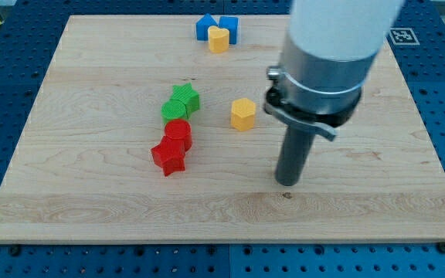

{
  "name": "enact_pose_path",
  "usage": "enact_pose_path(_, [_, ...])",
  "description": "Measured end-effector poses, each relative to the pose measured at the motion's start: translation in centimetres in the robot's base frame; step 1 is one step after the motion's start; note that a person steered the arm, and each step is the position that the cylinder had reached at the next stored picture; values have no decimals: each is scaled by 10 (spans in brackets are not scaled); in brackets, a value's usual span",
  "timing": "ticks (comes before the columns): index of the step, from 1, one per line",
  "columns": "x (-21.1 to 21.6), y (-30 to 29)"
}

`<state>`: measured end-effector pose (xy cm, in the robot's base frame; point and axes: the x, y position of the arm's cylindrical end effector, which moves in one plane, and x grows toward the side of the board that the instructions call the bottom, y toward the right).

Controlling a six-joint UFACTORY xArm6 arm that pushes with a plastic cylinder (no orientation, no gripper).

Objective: Move the yellow hexagon towards yellow heart

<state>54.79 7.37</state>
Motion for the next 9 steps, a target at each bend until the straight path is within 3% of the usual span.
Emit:
enact_pose_path(7, [-26, -30])
enact_pose_path(9, [-108, -39])
